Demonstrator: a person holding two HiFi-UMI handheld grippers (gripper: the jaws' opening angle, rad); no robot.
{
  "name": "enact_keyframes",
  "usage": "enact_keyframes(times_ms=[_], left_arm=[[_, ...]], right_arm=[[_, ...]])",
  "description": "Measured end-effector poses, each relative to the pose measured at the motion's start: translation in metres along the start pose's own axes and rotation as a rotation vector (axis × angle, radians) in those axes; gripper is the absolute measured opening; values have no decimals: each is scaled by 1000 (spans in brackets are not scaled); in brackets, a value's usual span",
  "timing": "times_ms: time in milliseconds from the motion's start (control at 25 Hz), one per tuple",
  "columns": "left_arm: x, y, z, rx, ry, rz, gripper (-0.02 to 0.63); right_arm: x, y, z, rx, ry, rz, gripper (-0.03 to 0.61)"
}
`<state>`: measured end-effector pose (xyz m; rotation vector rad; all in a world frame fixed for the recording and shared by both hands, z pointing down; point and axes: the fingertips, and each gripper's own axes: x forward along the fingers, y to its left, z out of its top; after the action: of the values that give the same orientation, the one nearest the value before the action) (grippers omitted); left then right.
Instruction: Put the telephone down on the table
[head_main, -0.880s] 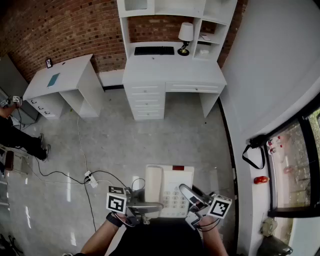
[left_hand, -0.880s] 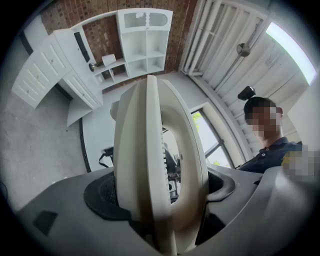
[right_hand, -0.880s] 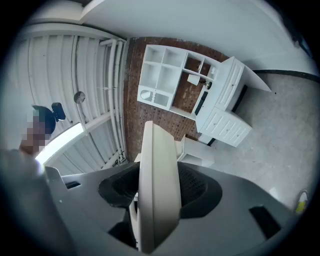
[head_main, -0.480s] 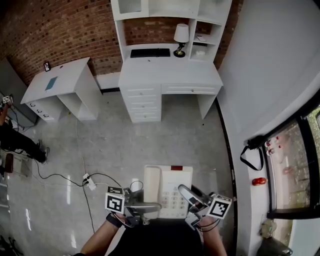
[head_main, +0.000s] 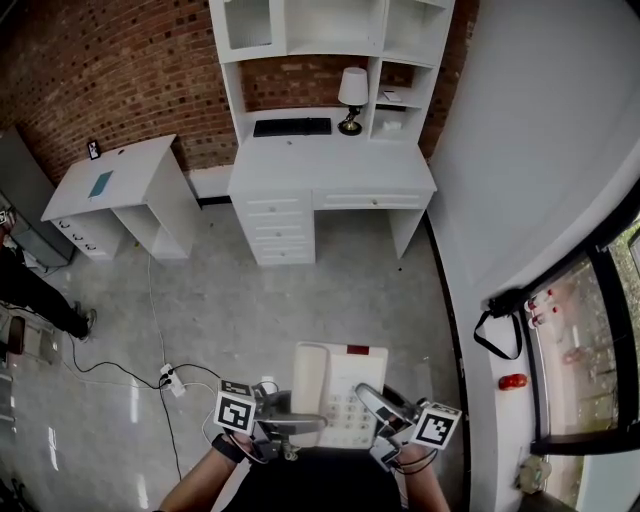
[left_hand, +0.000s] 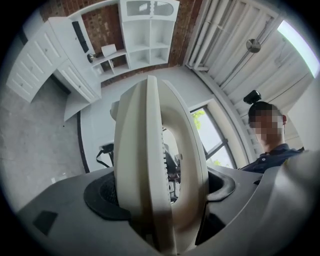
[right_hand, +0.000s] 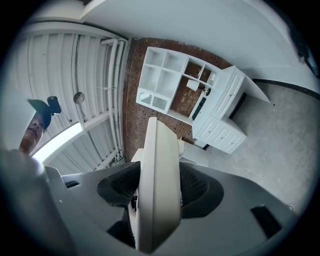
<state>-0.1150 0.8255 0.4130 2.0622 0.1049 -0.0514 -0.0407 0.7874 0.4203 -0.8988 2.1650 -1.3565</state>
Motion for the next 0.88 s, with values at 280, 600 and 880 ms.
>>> enact_keyframes(times_ms=[280,600,880], left_arm=[[39,9,4,73,69,40,422],[38,28,15,19,8,80,422],[53,68,60,-13,-36,68,422]], right_arm=[[-24,-19,25,4,11,24,226],[-6,-37,34,38,62,26,227],[22,-72,78,26,60,-4,227]])
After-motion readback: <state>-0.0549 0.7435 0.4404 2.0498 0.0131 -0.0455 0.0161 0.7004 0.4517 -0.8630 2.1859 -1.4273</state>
